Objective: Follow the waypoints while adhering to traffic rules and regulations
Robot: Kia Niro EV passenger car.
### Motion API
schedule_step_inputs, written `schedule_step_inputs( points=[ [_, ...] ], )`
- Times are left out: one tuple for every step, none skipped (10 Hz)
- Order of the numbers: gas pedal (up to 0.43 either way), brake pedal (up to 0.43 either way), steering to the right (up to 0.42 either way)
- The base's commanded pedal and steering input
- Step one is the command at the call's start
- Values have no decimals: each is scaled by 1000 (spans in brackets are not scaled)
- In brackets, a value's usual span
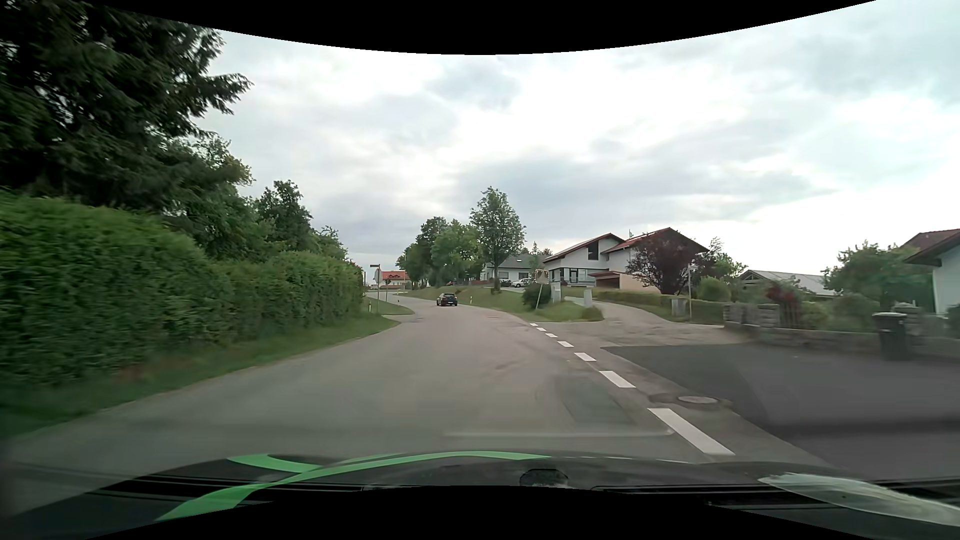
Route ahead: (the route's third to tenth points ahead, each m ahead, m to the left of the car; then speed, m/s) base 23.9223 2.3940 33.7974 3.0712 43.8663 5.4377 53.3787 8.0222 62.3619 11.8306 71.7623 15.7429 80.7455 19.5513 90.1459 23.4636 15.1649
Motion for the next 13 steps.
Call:
schedule_step_inputs(
  points=[
    [228,0,-19],
    [228,0,-19],
    [228,0,-20],
    [228,0,-21],
    [248,0,-21],
    [248,0,-21],
    [248,0,-21],
    [260,0,-22],
    [260,0,-24],
    [268,0,-27],
    [268,0,-28],
    [268,0,-28],
    [287,0,-28]
  ],
)
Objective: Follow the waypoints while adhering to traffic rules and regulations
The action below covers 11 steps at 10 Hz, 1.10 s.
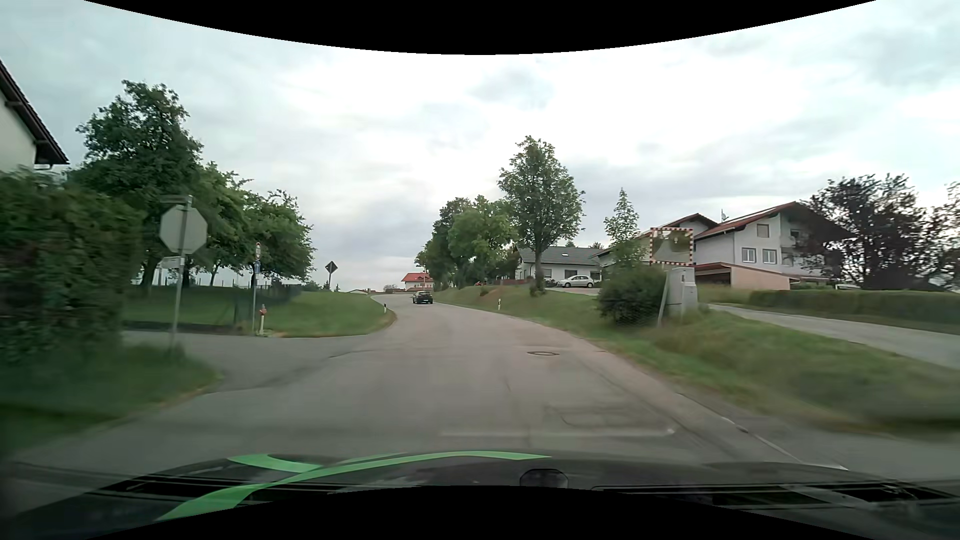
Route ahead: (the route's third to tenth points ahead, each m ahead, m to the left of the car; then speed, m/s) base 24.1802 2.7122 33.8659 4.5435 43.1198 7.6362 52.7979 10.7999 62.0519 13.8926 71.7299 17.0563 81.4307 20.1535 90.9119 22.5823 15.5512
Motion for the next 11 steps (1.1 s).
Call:
schedule_step_inputs(
  points=[
    [287,0,-28],
    [299,0,-29],
    [299,0,-30],
    [299,0,-31],
    [299,0,-31],
    [299,0,-31],
    [299,0,-31],
    [299,0,-33],
    [311,0,-34],
    [311,0,-35],
    [311,0,-36]
  ],
)
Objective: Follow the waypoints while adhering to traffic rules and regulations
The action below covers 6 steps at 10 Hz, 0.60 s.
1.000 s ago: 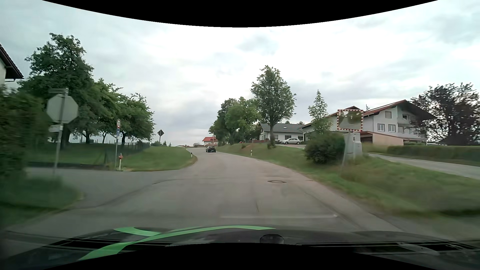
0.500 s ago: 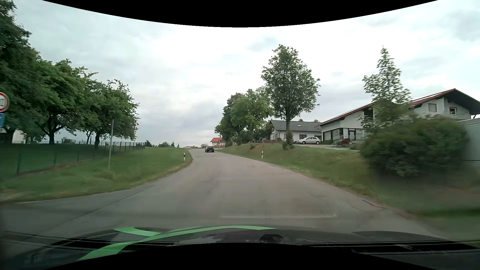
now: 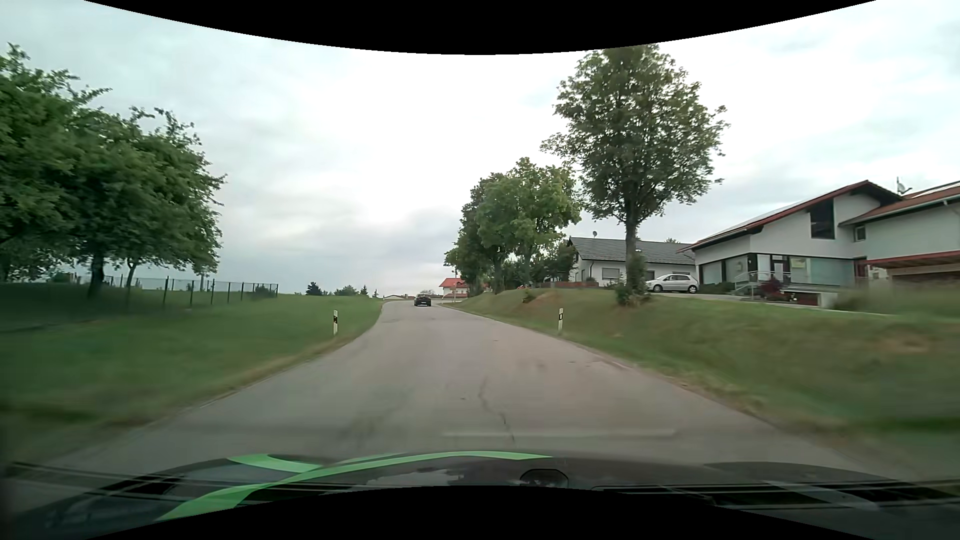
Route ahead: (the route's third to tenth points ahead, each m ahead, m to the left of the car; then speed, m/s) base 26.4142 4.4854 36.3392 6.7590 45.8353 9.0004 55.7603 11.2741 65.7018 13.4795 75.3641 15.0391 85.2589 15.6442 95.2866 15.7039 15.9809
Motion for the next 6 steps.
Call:
schedule_step_inputs(
  points=[
    [311,0,-37],
    [311,0,-38],
    [319,0,-39],
    [319,0,-39],
    [319,0,-39],
    [331,0,-39]
  ],
)
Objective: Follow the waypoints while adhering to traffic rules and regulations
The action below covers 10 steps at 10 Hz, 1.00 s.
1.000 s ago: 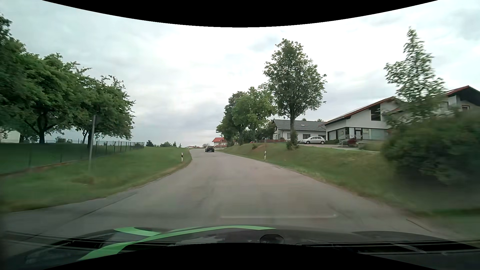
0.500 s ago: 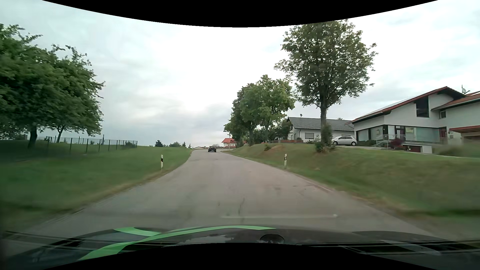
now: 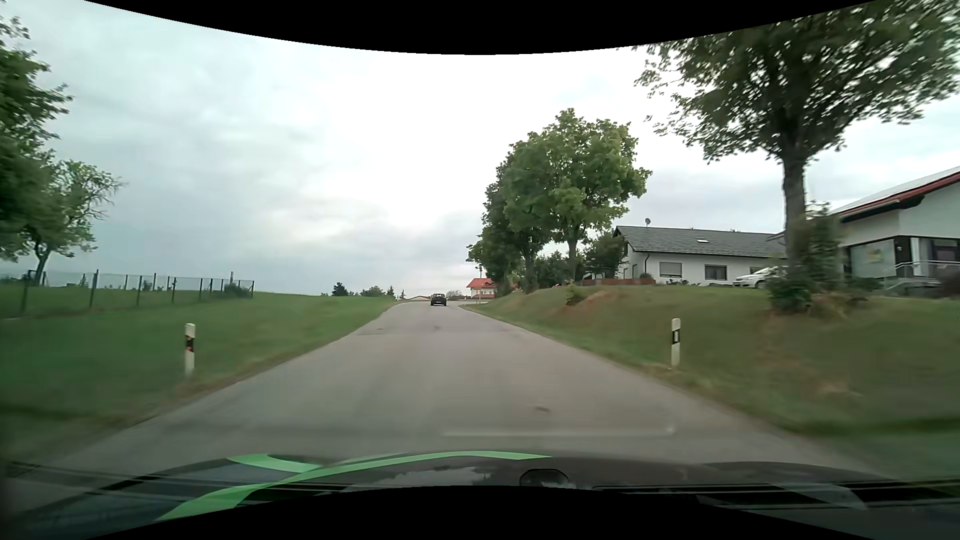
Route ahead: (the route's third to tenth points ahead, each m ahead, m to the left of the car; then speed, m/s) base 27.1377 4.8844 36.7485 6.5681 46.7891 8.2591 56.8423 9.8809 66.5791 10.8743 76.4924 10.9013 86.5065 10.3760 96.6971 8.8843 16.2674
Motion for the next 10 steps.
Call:
schedule_step_inputs(
  points=[
    [331,0,-40],
    [331,0,-41],
    [331,0,-41],
    [331,0,-41],
    [331,0,-41],
    [331,0,-41],
    [331,0,-39],
    [331,0,-37],
    [331,0,-36],
    [331,0,-35]
  ],
)
